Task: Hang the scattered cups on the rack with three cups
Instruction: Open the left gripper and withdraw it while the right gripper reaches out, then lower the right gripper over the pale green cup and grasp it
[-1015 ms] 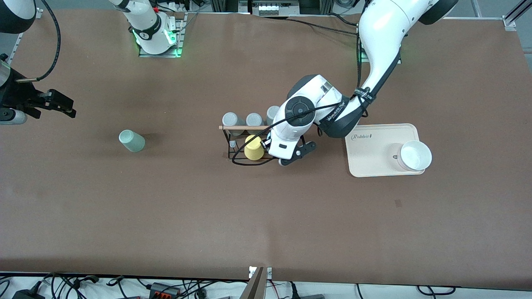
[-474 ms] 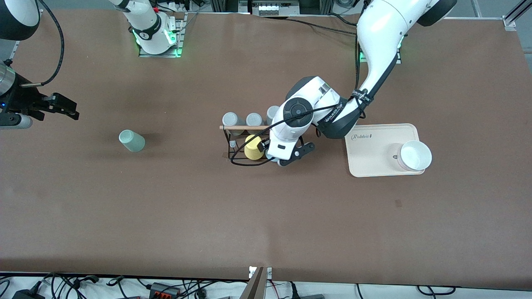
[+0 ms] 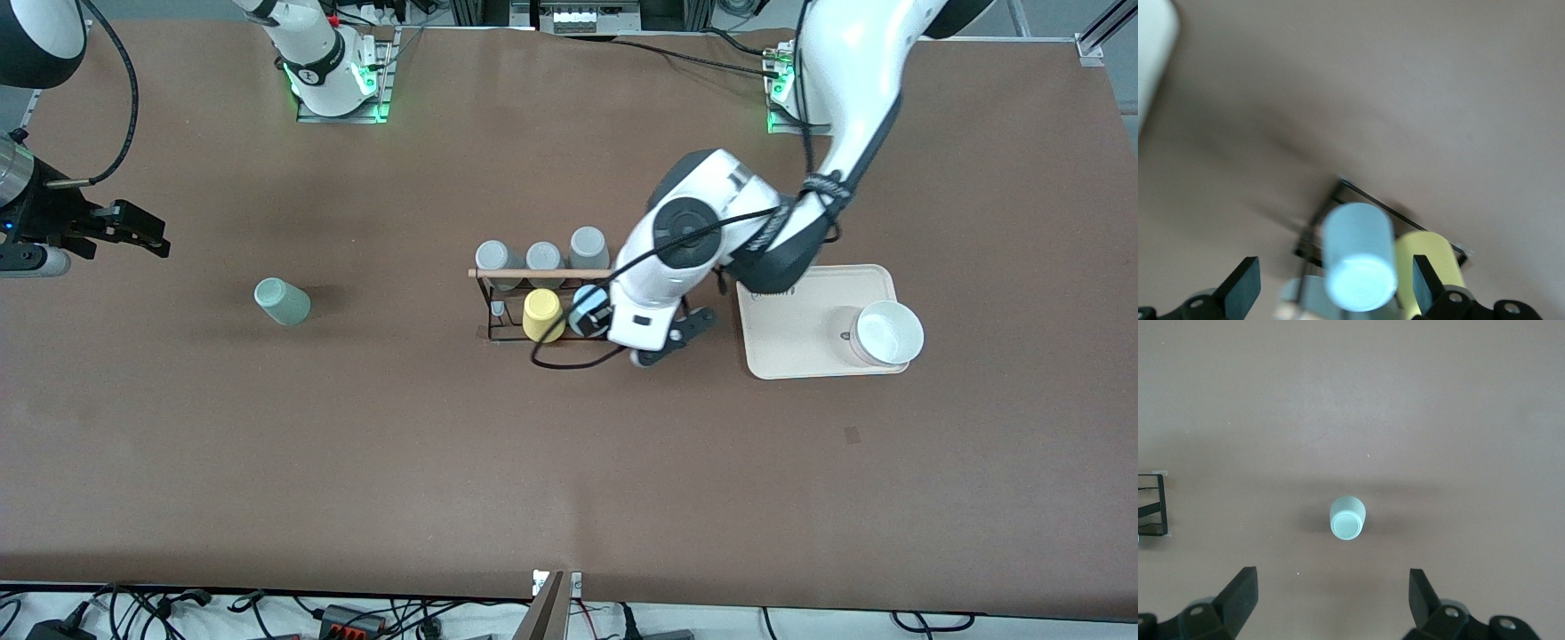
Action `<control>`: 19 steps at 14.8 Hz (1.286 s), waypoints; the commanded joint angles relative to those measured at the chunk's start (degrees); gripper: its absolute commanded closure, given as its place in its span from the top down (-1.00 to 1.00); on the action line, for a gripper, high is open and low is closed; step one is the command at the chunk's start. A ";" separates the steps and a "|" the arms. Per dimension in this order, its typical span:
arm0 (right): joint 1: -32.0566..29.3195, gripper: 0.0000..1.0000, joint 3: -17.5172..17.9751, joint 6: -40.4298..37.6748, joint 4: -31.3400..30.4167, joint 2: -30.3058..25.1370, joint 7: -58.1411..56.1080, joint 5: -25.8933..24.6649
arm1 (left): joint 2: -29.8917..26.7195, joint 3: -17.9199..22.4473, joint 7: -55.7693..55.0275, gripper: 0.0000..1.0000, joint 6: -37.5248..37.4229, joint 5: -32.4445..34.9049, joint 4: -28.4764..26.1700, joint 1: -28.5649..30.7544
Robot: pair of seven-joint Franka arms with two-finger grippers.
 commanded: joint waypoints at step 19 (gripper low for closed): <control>0.13 1.00 0.11 17.63 -12.72 16.48 0.67 -0.51 | -32.14 -0.90 67.86 1.00 -12.36 -4.89 -17.76 36.56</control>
